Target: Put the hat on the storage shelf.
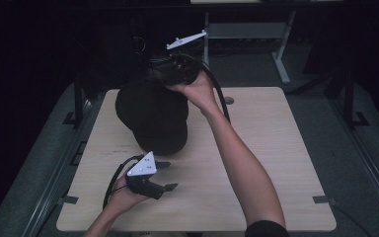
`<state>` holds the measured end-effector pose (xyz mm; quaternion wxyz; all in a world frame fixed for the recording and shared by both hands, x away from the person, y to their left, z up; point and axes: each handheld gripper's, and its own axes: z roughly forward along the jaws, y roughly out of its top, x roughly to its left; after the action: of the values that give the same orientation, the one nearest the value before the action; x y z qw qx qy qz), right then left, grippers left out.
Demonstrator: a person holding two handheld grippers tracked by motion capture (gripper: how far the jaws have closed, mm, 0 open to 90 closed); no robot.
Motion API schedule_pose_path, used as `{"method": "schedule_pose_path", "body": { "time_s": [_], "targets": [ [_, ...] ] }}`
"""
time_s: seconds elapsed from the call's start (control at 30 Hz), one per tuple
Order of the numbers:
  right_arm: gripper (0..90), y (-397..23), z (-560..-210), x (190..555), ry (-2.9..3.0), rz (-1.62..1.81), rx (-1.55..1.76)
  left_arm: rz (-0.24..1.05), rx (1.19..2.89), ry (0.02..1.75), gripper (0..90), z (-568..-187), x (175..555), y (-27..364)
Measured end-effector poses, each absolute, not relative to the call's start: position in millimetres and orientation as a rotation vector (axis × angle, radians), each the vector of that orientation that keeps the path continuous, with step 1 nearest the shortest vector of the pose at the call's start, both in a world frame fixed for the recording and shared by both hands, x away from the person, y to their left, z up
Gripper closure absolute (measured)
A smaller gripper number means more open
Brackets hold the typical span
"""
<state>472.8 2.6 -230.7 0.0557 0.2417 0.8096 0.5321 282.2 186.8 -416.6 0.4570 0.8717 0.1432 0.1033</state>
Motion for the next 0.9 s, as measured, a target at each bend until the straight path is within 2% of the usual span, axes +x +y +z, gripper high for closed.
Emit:
{"method": "schedule_pose_path", "body": {
  "time_s": [0.23, 0.9],
  "targets": [
    [27.8, -30.9, -232.7, 459.2, 2.451, 1.616, 0.758, 0.246, 2.141, 0.361, 26.2, -416.6, 280.5, 186.5],
    [24.4, -112.4, -251.7, 425.8, 2.400, 1.607, 0.886, 0.271, 2.125, 0.386, 25.2, -416.3, 281.3, 193.7]
  ]
}}
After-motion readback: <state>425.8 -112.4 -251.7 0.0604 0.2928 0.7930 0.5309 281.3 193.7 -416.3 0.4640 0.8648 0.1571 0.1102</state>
